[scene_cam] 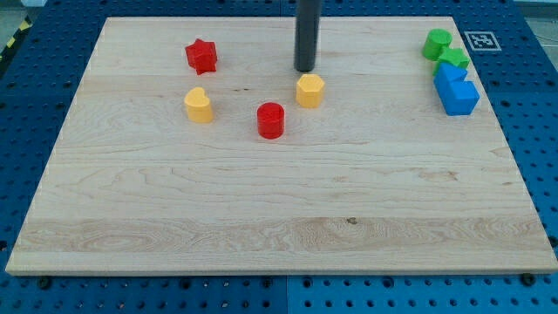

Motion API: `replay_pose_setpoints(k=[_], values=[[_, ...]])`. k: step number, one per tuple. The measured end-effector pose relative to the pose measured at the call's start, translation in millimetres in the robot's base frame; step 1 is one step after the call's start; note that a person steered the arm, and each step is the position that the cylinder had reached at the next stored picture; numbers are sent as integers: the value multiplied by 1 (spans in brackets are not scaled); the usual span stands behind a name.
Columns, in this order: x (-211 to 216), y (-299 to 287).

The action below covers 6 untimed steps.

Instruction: Move the arm to the bottom of the red circle

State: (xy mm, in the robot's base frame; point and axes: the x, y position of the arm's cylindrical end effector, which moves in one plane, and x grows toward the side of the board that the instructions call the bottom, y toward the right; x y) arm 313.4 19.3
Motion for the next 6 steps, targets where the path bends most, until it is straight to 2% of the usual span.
replay_pose_setpoints(k=[2, 5, 6], values=[[44, -2], [56, 6], [56, 35]])
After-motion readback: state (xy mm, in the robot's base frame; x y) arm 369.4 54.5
